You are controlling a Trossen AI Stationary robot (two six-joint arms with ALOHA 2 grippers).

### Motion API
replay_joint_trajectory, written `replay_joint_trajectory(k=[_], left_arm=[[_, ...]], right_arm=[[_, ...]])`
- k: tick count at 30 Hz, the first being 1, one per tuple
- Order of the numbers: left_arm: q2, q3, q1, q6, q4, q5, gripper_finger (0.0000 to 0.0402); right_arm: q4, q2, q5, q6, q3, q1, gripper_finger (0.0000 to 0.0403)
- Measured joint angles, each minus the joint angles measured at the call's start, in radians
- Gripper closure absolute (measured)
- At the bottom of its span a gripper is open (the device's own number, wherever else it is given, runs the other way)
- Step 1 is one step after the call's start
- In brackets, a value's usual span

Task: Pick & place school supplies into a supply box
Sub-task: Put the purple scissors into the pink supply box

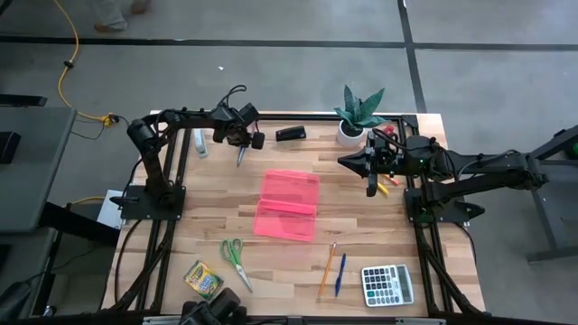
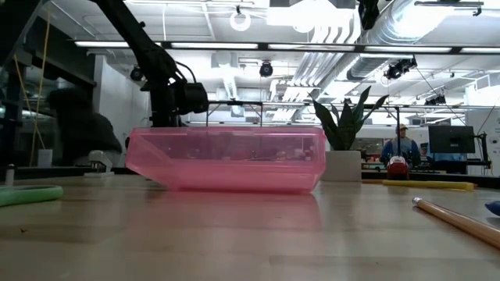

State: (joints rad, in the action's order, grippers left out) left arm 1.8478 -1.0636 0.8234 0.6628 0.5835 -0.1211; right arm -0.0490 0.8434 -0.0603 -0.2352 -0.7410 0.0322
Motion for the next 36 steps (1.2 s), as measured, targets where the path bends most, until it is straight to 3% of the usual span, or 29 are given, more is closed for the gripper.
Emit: replay_joint_trajectory(k=[12, 20, 30, 36], left_arm=[[-0.109, 0.004, 0.02, -0.014, -0.006, 0.038, 0.0353], [-0.329, 0.004, -0.012, -0.079, -0.008, 0.059, 0.0355], [-0.684, 0.003, -0.275, -0.167, -0.163, 0.071, 0.0355], [-0.771, 0.002, -0.48, -0.214, -0.328, 0.122, 0.0355]], right_arm=[[0.0, 0.0, 0.0, 0.0, 0.0, 0.0, 0.0402], [0.0, 0.0, 0.0, 0.0, 0.0, 0.0, 0.0402], [0.0, 0.0, 0.01, -0.003, 0.0, 0.0, 0.0402], [-0.016, 0.014, 0.039, -0.037, 0.0, 0.0, 0.0402]])
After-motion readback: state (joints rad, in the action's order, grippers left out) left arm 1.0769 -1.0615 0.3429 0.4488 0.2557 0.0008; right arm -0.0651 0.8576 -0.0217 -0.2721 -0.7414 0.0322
